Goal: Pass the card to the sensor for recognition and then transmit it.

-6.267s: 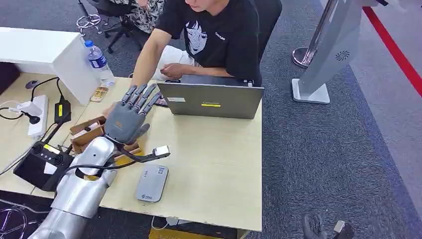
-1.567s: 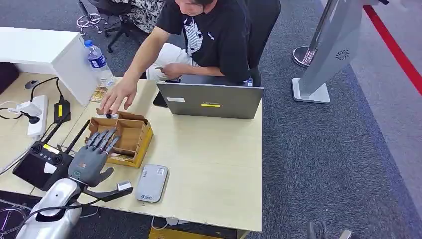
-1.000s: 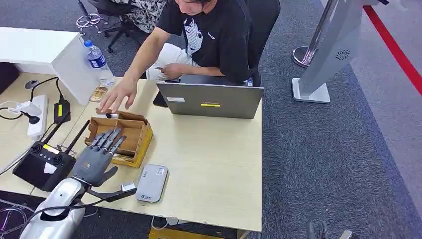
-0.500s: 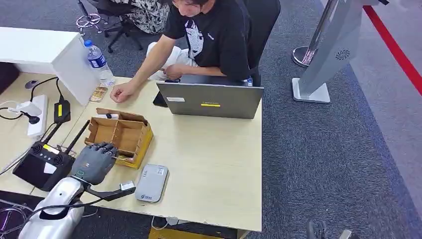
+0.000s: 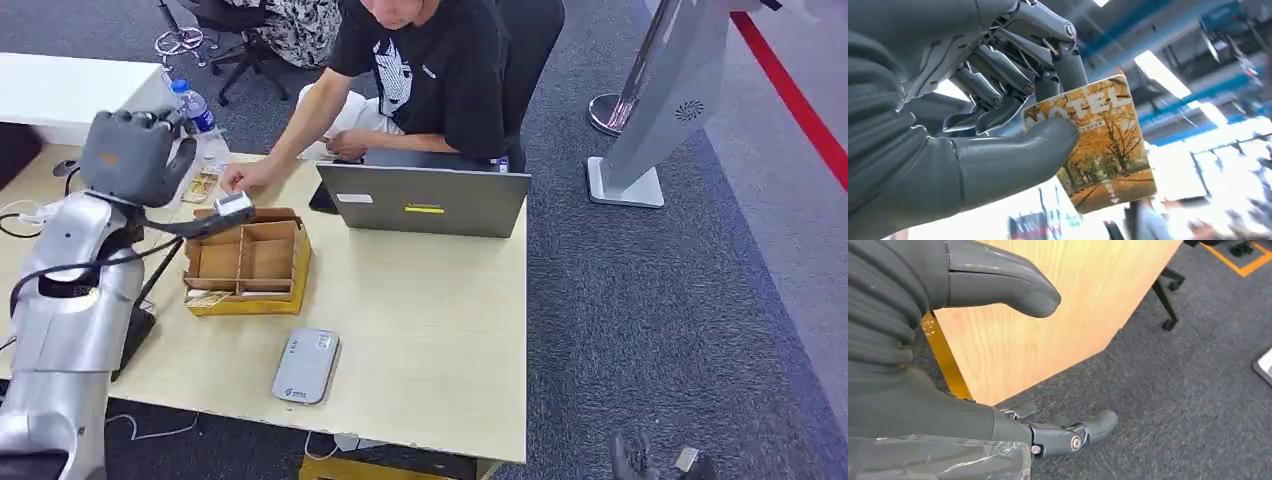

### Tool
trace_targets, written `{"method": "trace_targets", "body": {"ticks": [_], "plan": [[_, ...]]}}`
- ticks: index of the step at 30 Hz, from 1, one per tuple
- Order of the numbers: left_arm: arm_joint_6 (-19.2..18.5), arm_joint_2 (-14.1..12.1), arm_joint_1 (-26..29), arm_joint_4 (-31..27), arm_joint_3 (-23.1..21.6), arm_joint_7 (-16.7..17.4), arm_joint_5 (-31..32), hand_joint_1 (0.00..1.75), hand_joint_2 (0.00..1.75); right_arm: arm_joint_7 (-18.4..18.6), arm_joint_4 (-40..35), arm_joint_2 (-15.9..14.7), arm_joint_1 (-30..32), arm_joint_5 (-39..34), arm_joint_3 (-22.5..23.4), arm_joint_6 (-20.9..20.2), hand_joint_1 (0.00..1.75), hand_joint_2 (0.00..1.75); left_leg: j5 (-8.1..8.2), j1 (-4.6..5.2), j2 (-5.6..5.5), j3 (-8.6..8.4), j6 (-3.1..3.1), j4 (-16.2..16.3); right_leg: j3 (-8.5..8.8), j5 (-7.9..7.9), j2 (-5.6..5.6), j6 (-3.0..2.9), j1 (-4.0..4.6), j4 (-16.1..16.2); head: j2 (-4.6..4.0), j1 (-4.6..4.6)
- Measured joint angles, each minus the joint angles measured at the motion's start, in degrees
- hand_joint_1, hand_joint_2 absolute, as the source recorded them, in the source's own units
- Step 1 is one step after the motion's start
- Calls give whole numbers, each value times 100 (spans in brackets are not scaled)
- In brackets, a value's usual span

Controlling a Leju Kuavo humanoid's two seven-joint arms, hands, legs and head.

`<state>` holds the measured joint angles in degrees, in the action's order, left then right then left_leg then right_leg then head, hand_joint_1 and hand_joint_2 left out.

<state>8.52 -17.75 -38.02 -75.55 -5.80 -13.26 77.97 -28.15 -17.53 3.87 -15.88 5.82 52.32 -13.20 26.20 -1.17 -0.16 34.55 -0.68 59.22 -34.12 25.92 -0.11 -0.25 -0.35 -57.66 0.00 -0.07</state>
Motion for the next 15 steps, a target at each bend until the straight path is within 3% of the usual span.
{"method": "trace_targets", "body": {"ticks": [4, 7, 11, 15], "plan": [[-190, 22, -1258, 940, -437, 350, 500, 175, 175, 87, 11, 37, -127, 48, -85, 7, 0, 175, -9, 1, 18, 7, -3, 0, -13, -16, 16, -1, 0, 0, 0, -2], [-218, 94, -1875, 1751, -660, 463, 616, 175, 175, 105, 31, 68, -181, 109, -160, 9, 0, 175, -12, 2, 27, 7, -3, 0, -16, -19, 27, 1, -1, -1, 0, -2], [-64, 227, -2214, 2549, -813, 511, 618, 175, 175, 118, 50, 103, -222, 131, -207, 26, 0, 175, -12, 2, 26, 8, -3, -1, -17, -19, 26, 0, -1, -2, 0, -2], [101, 308, -2269, 2943, -902, 507, 631, 175, 175, 116, 66, 127, -232, 135, -240, 50, 0, 175, -11, 2, 30, 8, -3, -2, -18, -18, 31, 0, -1, -2, 0, -4]]}}
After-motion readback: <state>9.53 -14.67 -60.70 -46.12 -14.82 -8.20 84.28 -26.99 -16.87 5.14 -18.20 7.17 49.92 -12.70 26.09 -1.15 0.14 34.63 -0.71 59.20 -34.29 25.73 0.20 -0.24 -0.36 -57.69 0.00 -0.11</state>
